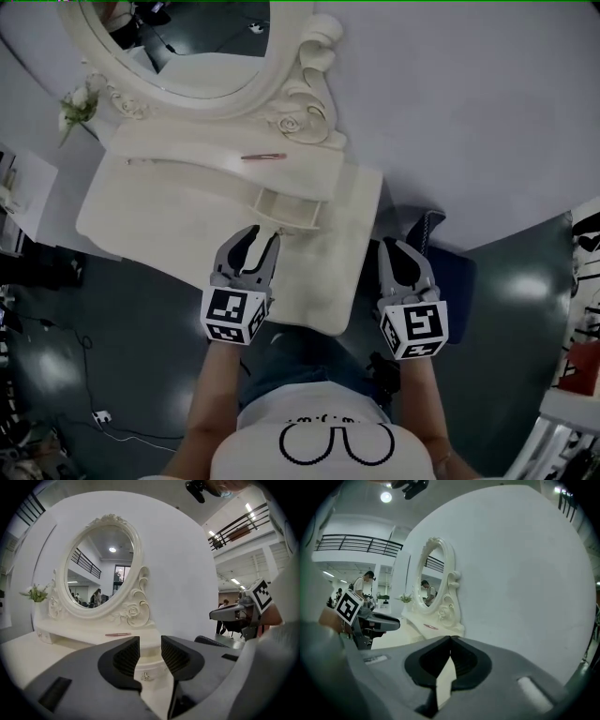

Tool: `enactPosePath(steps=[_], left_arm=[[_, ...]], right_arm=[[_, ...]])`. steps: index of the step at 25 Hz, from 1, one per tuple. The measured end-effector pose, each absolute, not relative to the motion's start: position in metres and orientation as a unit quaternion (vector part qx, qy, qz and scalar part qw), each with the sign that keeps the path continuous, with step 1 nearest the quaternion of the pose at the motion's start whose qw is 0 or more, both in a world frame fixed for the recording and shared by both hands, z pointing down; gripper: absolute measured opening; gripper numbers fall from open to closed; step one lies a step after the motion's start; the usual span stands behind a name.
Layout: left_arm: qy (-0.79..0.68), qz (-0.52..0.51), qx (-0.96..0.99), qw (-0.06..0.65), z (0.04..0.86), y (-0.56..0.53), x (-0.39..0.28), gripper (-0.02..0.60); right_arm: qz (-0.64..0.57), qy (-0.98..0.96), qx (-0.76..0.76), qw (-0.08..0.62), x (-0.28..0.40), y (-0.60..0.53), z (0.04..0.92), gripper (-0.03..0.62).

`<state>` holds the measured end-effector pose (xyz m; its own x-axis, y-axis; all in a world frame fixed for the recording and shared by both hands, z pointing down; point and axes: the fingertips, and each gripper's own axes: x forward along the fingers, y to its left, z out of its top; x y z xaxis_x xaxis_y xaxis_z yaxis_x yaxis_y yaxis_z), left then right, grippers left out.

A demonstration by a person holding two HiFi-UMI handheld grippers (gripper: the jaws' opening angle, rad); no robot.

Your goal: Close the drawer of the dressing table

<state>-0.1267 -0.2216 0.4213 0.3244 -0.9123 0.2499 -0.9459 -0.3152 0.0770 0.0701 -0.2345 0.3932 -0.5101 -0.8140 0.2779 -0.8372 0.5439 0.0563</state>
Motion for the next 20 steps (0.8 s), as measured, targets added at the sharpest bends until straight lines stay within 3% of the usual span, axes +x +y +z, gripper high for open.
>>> enactPosePath(steps=[20], left_arm=[[-0.532, 0.192, 0.798, 0.209, 0.562, -0.244, -0.122, 0.138]], right_arm=[[0.137, -0.819, 0.511, 0.223, 0.069, -0.228, 0.500, 0.000]])
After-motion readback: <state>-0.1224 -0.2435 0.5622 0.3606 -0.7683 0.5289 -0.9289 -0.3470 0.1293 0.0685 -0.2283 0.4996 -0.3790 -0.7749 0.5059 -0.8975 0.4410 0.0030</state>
